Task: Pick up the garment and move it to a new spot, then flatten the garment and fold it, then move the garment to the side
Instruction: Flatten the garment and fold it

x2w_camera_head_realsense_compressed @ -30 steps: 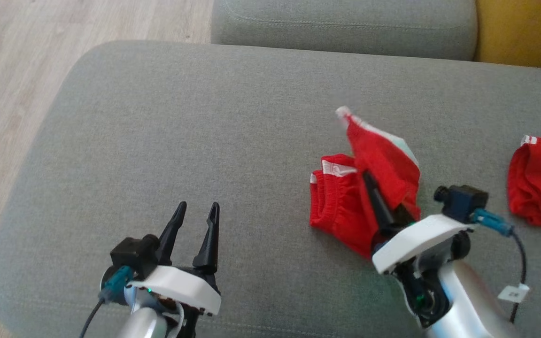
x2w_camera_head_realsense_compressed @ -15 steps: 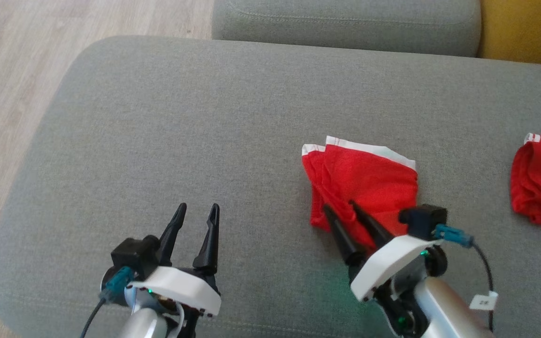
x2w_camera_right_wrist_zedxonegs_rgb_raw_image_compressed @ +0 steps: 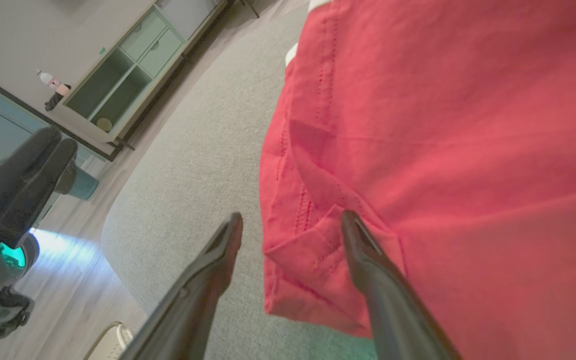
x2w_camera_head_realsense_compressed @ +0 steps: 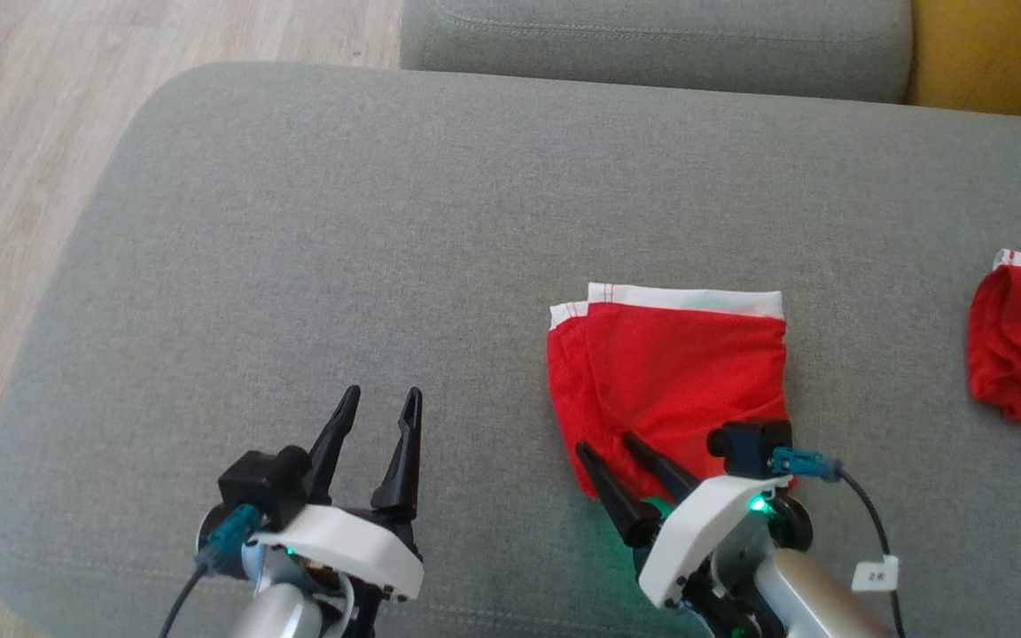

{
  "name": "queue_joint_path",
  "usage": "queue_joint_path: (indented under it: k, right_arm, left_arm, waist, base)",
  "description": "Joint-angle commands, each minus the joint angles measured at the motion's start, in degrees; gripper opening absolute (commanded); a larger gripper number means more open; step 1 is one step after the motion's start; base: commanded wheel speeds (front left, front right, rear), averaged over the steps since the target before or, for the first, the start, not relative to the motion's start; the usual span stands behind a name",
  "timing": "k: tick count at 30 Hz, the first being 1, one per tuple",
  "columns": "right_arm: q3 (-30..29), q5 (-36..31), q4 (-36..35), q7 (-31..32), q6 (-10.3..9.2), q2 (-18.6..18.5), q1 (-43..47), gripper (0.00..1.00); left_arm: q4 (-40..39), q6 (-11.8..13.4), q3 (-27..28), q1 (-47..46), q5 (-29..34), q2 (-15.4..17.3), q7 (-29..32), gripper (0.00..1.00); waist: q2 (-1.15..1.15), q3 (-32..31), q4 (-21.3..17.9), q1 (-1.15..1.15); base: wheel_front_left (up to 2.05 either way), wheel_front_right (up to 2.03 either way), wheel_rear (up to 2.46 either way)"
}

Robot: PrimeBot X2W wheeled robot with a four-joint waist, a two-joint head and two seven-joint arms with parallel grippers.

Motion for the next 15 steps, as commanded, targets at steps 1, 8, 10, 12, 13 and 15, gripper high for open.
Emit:
queue_joint_path:
  k: [1,8,10,12,13,15]
  right_arm:
    - [1.18,0.12,-1.37,-0.60,-0.04,-0.31,-3.18,1.00]
    - [-0.09,-0.30,-1.86,-2.78,-0.04,-1.60,-4.71,1.00]
    - [-1.10,-0.61,-2.48,-3.51,-0.04,-2.28,-4.94,1.00]
    - [-2.44,-0.71,-3.46,-4.11,-0.04,-2.92,-4.87,1.00]
    - [-3.22,-0.76,-4.06,-4.36,-0.04,-3.24,-4.77,1.00]
    - [-4.93,-1.08,-5.44,-4.76,-0.04,-4.02,-4.44,1.00]
  left_arm:
    - [-1.92,0.31,1.88,-1.40,-0.08,0.07,-0.70,1.00]
    - [-1.82,0.31,2.34,-1.53,-0.03,0.07,-0.70,1.00]
    - [-1.82,0.31,2.49,-1.52,0.01,0.07,-0.70,1.00]
    - [-1.84,0.32,2.64,-1.42,0.06,0.07,-0.70,1.00]
    - [-1.86,0.34,2.71,-1.36,0.08,0.07,-0.70,1.00]
    - [-1.92,0.35,2.90,-1.18,0.13,0.07,-0.70,1.00]
  waist:
    - [0.00,0.15,-0.10,0.00]
    - [0.00,0.03,-1.05,0.00]
    - [0.00,-0.23,-1.49,0.00]
    - [0.00,-0.58,-1.92,0.00]
    - [0.00,-0.76,-2.13,0.00]
    - [0.00,-1.13,-2.59,0.00]
  base:
    - [0.00,0.00,0.00]
    - [0.00,0.00,0.00]
    - [0.00,0.00,0.00]
    - [0.00,0.00,0.00]
    - [0.00,0.00,0.00]
    - [0.00,0.00,0.00]
